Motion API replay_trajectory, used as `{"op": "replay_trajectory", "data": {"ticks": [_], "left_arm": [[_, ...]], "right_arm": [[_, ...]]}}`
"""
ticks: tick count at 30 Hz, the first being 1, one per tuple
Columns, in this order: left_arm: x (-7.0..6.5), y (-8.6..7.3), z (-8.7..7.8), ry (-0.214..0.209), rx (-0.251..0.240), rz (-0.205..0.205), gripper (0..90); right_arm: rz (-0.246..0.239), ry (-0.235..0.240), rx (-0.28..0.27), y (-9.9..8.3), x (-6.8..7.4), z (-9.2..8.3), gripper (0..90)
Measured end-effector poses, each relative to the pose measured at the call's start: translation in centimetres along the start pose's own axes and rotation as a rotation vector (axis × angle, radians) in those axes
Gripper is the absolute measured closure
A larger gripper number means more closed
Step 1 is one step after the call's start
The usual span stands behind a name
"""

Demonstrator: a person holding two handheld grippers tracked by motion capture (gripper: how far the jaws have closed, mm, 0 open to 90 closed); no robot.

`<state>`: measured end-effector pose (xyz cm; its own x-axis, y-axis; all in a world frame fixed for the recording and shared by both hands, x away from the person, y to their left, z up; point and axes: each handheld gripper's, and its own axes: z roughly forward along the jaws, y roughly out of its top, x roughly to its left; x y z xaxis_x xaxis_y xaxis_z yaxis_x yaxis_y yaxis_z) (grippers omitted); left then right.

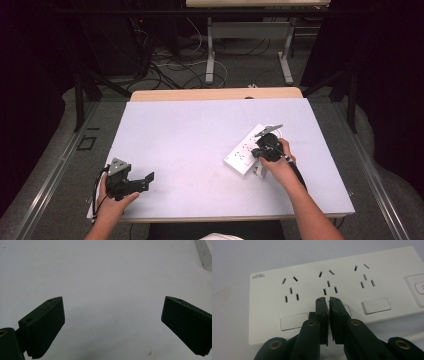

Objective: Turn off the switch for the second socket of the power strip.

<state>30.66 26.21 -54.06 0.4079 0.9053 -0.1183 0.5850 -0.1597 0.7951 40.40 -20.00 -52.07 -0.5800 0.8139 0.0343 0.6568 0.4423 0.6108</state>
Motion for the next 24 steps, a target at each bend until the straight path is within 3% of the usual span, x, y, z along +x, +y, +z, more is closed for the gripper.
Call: {"op": "replay_trajectory", "data": {"ticks": [12,14,16,24], "left_arm": [[-0.03,0.00,0.02,0.000,0.003,0.004,5.0],[-0.04,-0.01,0.03,0.000,0.003,0.005,5.0],[-0.04,-0.01,0.03,0.000,0.003,0.004,5.0],[-0.01,-0.01,0.04,0.000,0.003,0.004,5.0]], "right_arm": [[0.015,0.001,-0.042,-0.22,0.02,0.25,86.9],[0.010,0.003,-0.028,-0.22,-0.03,0.18,87.4],[0.028,0.035,-0.026,-0.35,-0.07,0.29,90.0],[0.018,0.028,-0.037,-0.34,0.02,0.38,90.0]]}}
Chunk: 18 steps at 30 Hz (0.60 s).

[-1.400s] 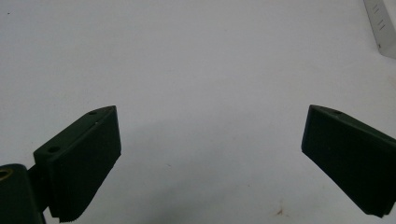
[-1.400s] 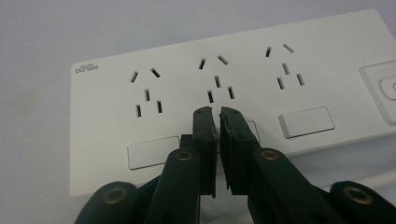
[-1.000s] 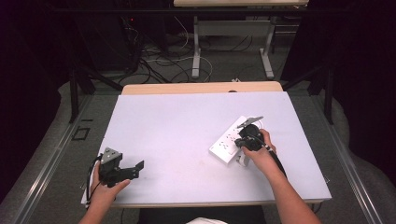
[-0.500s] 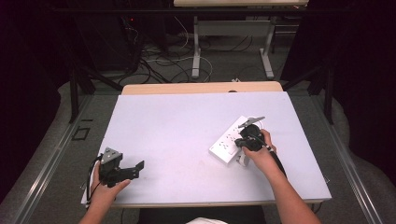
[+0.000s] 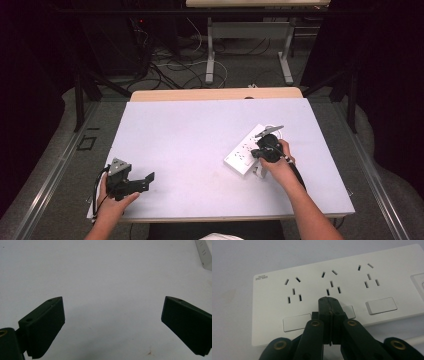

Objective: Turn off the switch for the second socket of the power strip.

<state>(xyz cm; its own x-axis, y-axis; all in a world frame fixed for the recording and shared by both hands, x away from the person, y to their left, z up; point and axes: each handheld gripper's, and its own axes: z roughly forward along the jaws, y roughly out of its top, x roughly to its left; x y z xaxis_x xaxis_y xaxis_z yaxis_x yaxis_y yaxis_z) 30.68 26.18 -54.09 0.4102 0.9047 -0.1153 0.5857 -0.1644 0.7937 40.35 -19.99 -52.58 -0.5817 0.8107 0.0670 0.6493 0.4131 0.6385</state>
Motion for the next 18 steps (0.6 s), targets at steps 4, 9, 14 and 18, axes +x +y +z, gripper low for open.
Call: {"op": "replay_trajectory", "data": {"ticks": [4,9,14,18], "left_arm": [[0.01,0.00,0.00,-0.001,0.000,-0.001,5.0],[0.03,0.00,0.01,0.000,-0.003,0.001,5.0],[0.01,-0.02,0.05,-0.002,0.001,-0.002,5.0],[0.01,-0.03,0.08,-0.003,0.003,-0.005,5.0]], "right_arm": [[0.002,-0.001,0.002,0.00,0.00,-0.02,90.0],[0.004,-0.001,0.000,-0.05,-0.02,-0.05,90.0],[0.020,0.011,0.007,0.02,-0.04,-0.12,85.2],[0.018,0.015,0.008,0.03,-0.02,-0.14,84.2]]}}
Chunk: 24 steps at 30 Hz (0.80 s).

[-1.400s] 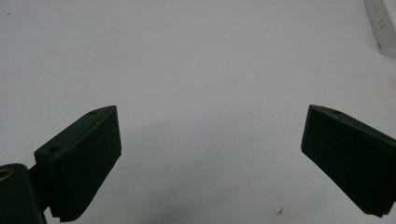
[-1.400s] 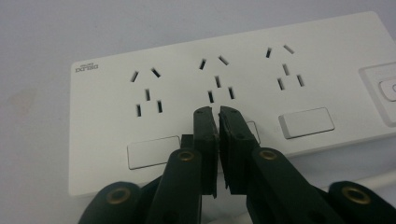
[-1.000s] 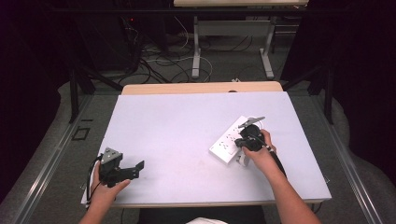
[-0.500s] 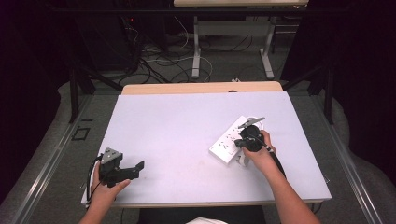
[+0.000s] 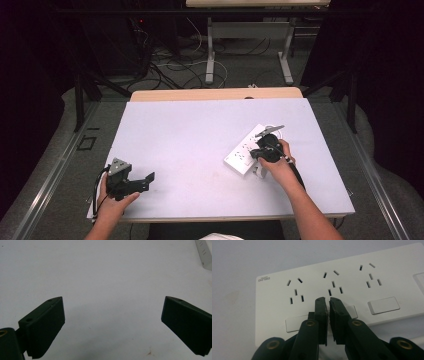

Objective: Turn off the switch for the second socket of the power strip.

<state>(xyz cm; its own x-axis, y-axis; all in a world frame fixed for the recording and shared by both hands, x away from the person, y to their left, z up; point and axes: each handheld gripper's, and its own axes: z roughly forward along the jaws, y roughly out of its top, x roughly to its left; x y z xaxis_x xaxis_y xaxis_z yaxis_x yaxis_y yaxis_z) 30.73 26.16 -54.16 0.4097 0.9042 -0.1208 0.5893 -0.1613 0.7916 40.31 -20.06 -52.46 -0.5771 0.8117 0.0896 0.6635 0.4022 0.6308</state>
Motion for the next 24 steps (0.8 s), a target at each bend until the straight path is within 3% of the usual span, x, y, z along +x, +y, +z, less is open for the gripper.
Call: {"op": "replay_trajectory", "data": {"ticks": [24], "left_arm": [[-0.04,-0.02,0.15,-0.003,-0.001,-0.010,5.0]], "right_arm": [[-0.005,0.015,-0.040,0.44,0.61,-0.93,69.3]]}}
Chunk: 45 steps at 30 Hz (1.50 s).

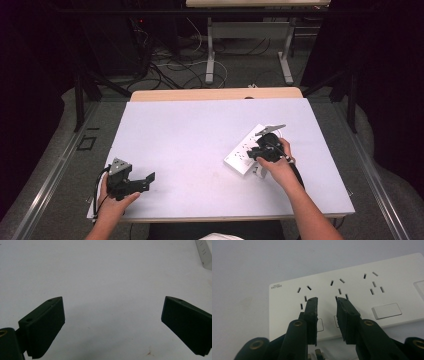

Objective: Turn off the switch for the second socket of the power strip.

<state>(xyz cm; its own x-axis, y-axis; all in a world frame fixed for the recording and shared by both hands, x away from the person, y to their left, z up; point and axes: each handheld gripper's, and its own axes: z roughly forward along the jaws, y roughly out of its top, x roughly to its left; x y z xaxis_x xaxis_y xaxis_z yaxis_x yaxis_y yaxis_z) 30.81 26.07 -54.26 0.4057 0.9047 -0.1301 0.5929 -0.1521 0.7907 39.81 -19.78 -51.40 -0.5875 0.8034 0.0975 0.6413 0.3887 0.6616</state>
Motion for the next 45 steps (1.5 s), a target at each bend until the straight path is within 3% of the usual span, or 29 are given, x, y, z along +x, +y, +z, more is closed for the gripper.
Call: {"op": "replay_trajectory", "data": {"ticks": [13,26,29,36,45], "left_arm": [[0.1,0.0,-0.1,0.003,0.003,0.006,5.0],[0.1,-0.1,-0.1,0.010,-0.002,0.005,5.0],[0.1,-0.1,-0.1,0.011,-0.001,0.005,5.0],[0.1,-0.1,-0.1,0.011,0.000,0.005,5.0],[0.0,-0.1,0.0,0.013,-0.003,0.002,5.0]], "right_arm": [[0.004,0.013,-0.036,0.3,0.3,-0.9,55.3],[-0.030,0.009,-0.045,0.0,0.1,-1.8,47.0],[-0.010,0.020,-0.034,-0.3,0.1,-2.1,43.3],[-0.035,0.013,-0.039,-0.8,0.2,-2.9,38.5],[-0.097,-0.026,-0.087,-1.8,0.4,-4.3,34.8]]}}
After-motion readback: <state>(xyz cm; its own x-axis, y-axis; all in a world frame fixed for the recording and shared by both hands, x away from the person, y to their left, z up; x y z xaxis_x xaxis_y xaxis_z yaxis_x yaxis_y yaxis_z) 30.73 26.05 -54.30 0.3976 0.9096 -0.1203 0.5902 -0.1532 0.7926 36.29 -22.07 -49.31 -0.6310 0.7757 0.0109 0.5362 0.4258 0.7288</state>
